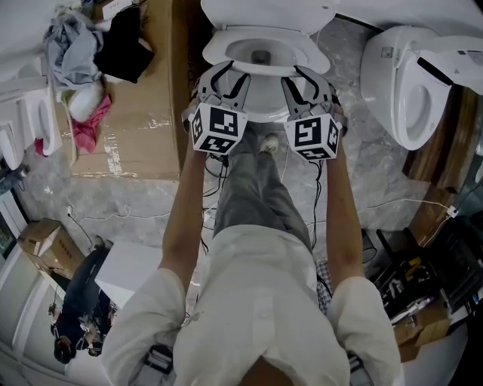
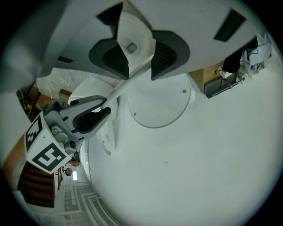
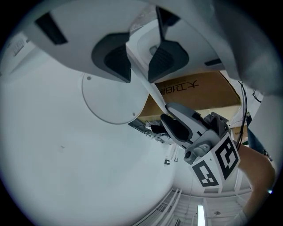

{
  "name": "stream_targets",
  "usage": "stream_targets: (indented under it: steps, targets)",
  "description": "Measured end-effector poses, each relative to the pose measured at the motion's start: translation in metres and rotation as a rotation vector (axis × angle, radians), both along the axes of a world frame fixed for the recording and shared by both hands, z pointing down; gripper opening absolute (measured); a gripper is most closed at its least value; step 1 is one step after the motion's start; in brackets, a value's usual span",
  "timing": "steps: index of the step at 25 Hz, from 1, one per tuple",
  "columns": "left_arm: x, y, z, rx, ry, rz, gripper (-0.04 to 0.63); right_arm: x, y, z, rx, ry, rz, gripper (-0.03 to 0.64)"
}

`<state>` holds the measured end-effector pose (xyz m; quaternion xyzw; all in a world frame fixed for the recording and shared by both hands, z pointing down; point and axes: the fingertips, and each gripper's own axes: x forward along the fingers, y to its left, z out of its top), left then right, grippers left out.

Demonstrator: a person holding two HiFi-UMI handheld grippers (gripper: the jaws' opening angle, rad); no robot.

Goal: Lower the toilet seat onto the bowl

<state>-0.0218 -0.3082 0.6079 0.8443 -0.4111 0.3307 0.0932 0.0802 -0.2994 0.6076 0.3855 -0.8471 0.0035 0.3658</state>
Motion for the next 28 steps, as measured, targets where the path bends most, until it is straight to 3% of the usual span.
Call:
stream_targets:
  steps: [28]
  targets:
    - [-0.002, 0.096, 0.068, -0.06, -0.104, 0.076, 0.184, -0.005, 0.098, 0.072, -0.139, 0.04, -0.074, 0.152]
